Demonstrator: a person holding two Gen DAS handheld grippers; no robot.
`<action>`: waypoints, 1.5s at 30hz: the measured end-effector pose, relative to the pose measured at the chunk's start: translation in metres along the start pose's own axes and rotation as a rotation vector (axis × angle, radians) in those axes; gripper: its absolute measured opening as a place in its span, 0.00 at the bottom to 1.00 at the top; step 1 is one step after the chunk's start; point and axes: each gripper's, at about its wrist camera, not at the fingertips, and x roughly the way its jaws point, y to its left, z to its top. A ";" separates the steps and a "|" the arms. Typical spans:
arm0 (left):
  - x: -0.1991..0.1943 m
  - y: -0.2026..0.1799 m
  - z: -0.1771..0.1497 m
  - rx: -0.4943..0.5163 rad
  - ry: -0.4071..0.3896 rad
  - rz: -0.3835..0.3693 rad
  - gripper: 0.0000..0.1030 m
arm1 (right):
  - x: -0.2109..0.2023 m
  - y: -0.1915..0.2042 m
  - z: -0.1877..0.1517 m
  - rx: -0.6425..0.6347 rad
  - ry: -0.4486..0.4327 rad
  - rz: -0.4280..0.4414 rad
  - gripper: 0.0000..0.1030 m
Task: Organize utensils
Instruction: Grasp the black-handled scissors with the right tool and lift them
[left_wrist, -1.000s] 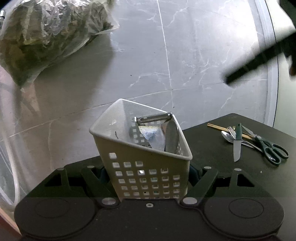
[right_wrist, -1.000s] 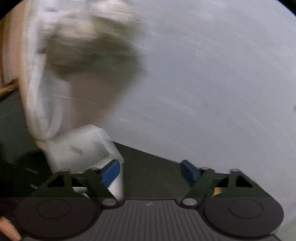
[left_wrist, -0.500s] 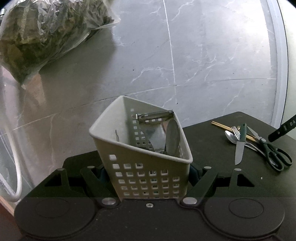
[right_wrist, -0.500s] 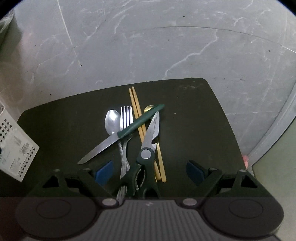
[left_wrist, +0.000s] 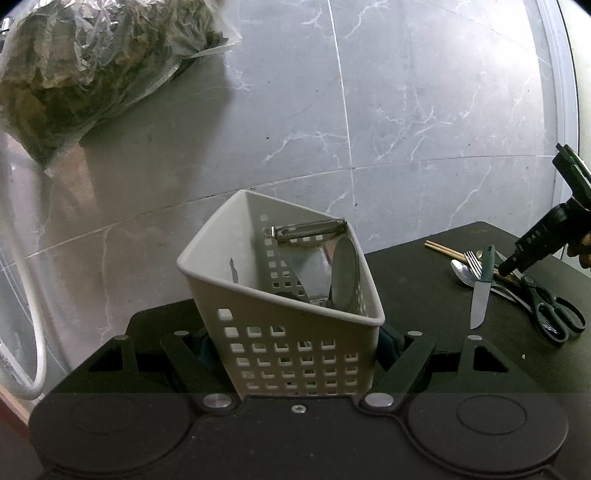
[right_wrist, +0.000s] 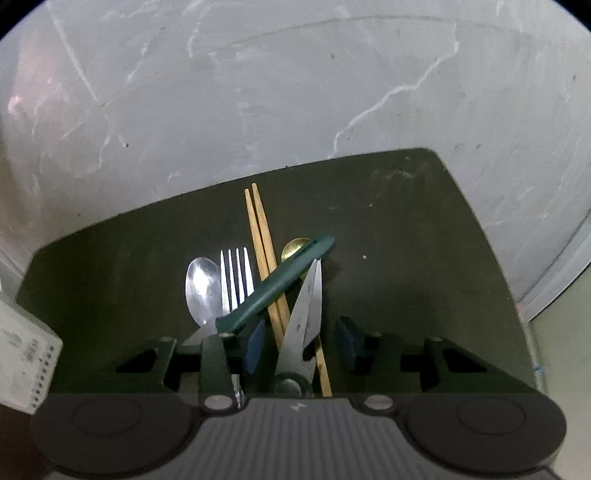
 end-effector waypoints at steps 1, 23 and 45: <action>0.000 0.000 0.000 0.002 0.000 0.000 0.78 | 0.001 -0.005 0.002 0.007 0.002 0.037 0.46; 0.001 -0.001 0.001 0.008 0.004 -0.004 0.78 | -0.035 -0.010 -0.008 0.082 -0.077 0.135 0.17; 0.000 0.009 -0.003 0.030 -0.018 -0.056 0.78 | -0.138 0.106 -0.080 -0.081 -0.425 -0.070 0.17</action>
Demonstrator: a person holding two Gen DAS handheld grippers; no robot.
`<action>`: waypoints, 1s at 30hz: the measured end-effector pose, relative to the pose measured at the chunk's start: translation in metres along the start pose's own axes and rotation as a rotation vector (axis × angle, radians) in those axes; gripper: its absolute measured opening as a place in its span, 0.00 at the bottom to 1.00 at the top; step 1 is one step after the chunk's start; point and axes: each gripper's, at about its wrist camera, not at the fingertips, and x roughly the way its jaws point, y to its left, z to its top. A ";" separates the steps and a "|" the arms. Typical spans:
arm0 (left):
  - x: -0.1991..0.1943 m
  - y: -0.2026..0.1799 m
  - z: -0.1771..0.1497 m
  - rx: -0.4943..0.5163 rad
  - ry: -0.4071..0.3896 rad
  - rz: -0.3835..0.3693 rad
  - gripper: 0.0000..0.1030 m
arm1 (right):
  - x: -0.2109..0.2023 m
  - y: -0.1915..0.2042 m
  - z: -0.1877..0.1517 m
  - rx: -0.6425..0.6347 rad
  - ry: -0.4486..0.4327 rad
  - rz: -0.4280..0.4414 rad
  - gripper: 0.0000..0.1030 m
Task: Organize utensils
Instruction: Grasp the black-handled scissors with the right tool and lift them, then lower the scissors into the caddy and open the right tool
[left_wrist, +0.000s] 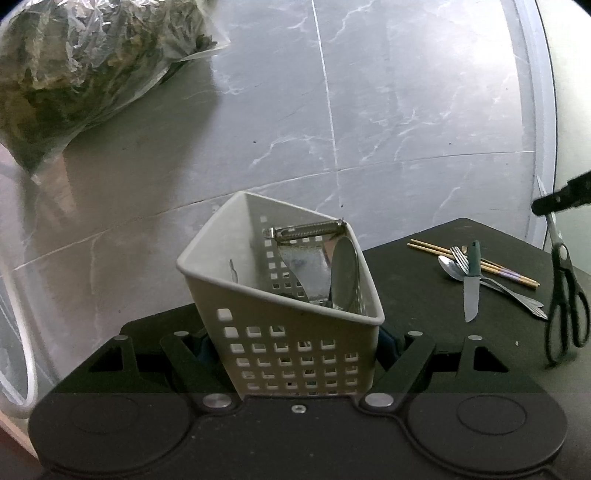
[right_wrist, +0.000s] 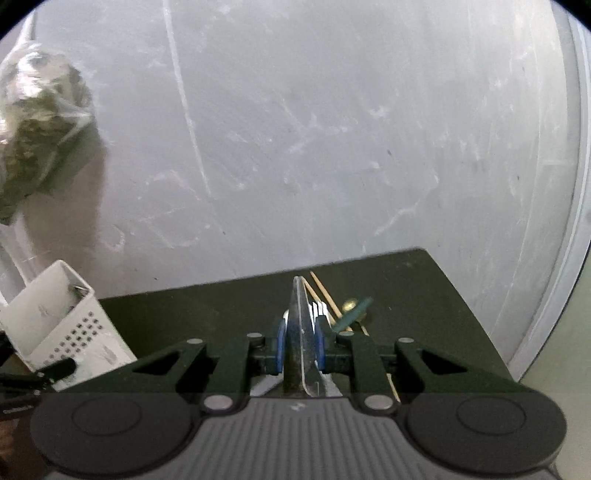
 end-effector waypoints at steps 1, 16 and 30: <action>0.000 0.001 0.000 0.001 -0.002 -0.005 0.78 | -0.003 0.006 0.001 -0.008 -0.011 0.006 0.17; -0.003 0.010 -0.004 0.020 -0.020 -0.051 0.78 | -0.009 0.059 0.001 -0.066 -0.060 0.020 0.17; -0.004 0.013 -0.006 0.023 -0.043 -0.066 0.77 | -0.061 0.121 0.069 -0.242 -0.233 0.123 0.17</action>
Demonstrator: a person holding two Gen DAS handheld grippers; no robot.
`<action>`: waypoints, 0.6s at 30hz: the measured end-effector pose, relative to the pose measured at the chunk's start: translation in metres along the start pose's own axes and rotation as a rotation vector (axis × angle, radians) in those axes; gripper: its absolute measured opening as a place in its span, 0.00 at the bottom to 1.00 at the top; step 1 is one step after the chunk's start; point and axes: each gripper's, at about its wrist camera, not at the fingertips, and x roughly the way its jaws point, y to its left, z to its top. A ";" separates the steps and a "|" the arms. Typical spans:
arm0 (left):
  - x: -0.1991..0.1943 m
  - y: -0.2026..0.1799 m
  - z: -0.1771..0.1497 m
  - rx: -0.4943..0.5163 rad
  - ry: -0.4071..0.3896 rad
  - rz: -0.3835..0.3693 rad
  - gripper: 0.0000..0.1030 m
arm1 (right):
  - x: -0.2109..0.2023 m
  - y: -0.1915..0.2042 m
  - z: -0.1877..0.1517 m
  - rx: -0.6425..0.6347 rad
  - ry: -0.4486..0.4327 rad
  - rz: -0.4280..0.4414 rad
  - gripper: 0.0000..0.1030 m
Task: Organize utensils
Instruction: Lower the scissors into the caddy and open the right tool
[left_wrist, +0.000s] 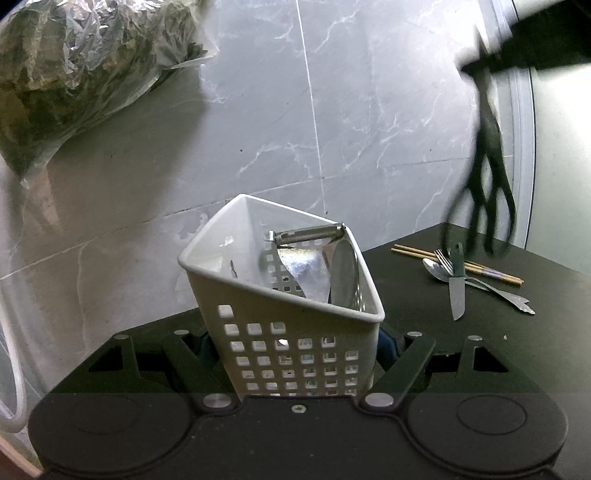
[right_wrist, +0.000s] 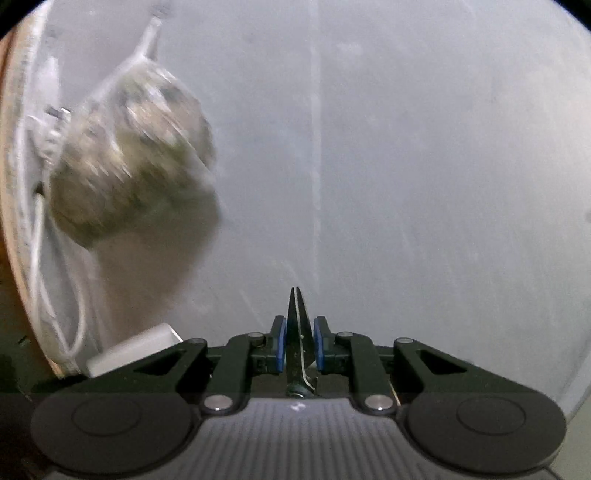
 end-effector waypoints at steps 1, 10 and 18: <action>0.000 0.000 0.000 -0.001 -0.002 0.000 0.77 | -0.002 0.005 0.009 -0.016 -0.021 0.020 0.17; 0.000 -0.001 -0.001 -0.031 -0.010 -0.001 0.76 | 0.016 0.062 0.057 -0.145 -0.136 0.273 0.17; 0.003 -0.002 -0.001 -0.049 -0.009 0.002 0.76 | 0.068 0.080 0.015 -0.143 -0.006 0.435 0.18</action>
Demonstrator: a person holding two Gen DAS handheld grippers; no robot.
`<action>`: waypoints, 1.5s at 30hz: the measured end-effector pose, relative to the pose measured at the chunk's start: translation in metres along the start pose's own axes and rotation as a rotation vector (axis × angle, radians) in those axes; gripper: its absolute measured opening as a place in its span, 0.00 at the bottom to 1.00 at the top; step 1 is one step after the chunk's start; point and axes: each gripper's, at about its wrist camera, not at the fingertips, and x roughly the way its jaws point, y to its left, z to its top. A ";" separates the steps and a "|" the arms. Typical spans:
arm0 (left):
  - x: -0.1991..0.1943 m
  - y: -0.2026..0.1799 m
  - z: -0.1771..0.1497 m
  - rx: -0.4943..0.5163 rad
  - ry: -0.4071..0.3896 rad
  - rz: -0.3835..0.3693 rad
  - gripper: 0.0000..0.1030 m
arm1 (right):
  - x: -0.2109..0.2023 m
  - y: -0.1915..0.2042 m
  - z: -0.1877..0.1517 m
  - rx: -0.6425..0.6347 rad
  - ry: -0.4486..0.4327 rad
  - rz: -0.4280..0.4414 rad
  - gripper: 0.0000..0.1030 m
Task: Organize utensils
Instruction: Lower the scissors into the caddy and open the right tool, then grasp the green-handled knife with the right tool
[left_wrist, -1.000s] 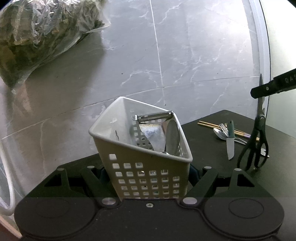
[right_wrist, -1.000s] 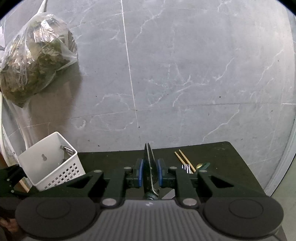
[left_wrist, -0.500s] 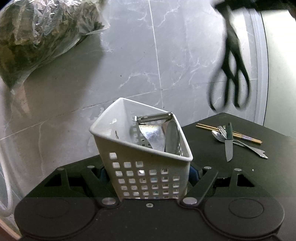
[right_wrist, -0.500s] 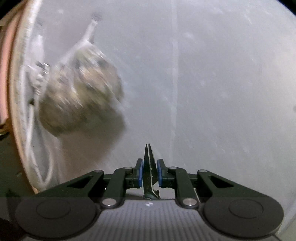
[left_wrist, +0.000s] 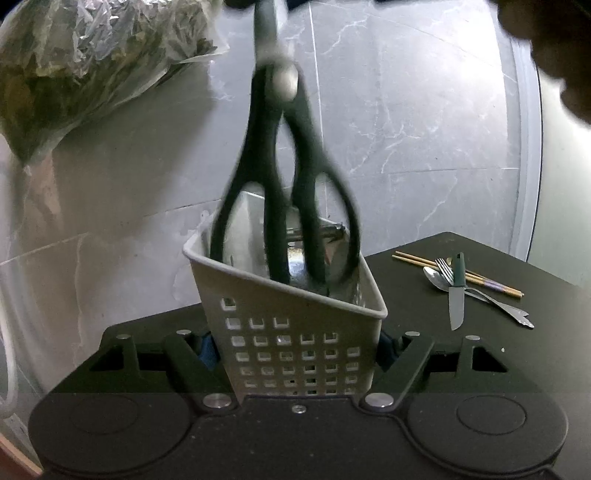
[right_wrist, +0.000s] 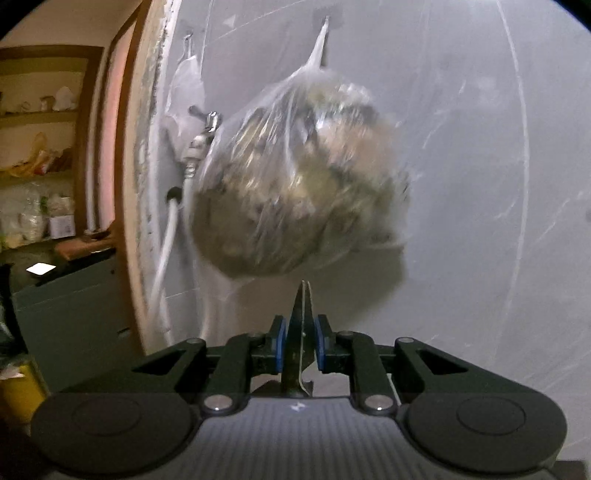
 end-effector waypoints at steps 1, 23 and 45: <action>0.001 0.000 0.000 0.000 0.000 0.002 0.76 | 0.003 -0.002 -0.005 0.015 0.004 0.003 0.18; 0.007 -0.004 0.003 -0.006 0.010 0.026 0.76 | 0.011 -0.032 -0.007 -0.006 -0.050 0.076 0.69; 0.009 -0.005 0.008 -0.018 0.032 0.034 0.76 | -0.058 -0.207 -0.171 0.654 0.322 -0.459 0.95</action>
